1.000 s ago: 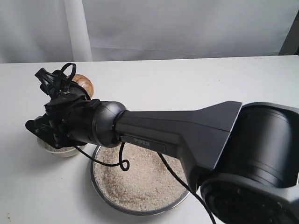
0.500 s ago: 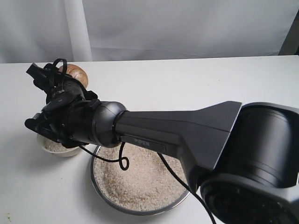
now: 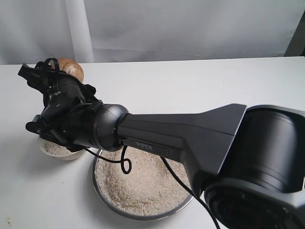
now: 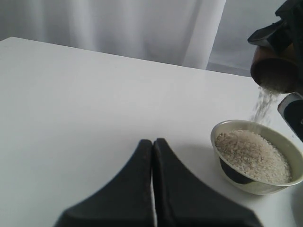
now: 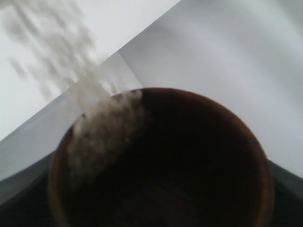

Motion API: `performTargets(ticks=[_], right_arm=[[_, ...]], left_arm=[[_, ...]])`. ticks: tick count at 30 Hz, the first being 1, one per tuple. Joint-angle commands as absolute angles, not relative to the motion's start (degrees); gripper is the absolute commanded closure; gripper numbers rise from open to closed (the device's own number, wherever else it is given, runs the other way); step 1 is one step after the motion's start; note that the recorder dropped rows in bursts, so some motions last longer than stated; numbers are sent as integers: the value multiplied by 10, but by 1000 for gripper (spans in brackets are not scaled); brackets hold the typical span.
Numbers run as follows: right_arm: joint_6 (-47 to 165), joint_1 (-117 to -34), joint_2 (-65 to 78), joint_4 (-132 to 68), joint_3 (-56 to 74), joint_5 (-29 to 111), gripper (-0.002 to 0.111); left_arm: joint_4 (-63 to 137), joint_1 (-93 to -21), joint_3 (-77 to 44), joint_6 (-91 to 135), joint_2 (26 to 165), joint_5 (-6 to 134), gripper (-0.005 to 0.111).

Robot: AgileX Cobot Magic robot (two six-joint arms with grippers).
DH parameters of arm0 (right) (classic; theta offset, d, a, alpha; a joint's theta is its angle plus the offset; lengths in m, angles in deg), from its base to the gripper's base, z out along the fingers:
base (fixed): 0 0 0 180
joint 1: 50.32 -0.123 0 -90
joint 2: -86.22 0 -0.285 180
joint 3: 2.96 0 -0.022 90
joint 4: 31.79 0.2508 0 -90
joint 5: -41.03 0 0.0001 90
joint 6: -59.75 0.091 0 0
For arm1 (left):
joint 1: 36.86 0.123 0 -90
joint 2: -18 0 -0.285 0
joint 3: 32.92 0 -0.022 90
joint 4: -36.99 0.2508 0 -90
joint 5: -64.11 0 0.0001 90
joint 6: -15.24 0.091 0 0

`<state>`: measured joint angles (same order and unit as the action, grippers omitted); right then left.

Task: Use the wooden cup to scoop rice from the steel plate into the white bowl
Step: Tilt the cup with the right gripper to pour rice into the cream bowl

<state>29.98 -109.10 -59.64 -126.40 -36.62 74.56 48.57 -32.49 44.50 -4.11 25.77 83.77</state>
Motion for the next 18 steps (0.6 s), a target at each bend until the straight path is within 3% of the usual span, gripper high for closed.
performTargets(ticks=[1, 18], right_arm=[[302, -1092, -591, -1295, -371, 746, 108], [309, -1092, -591, -1317, -368, 748, 108]], left_arm=[[482, -329, 443, -42, 258, 834, 107], [482, -329, 443, -42, 258, 834, 107]])
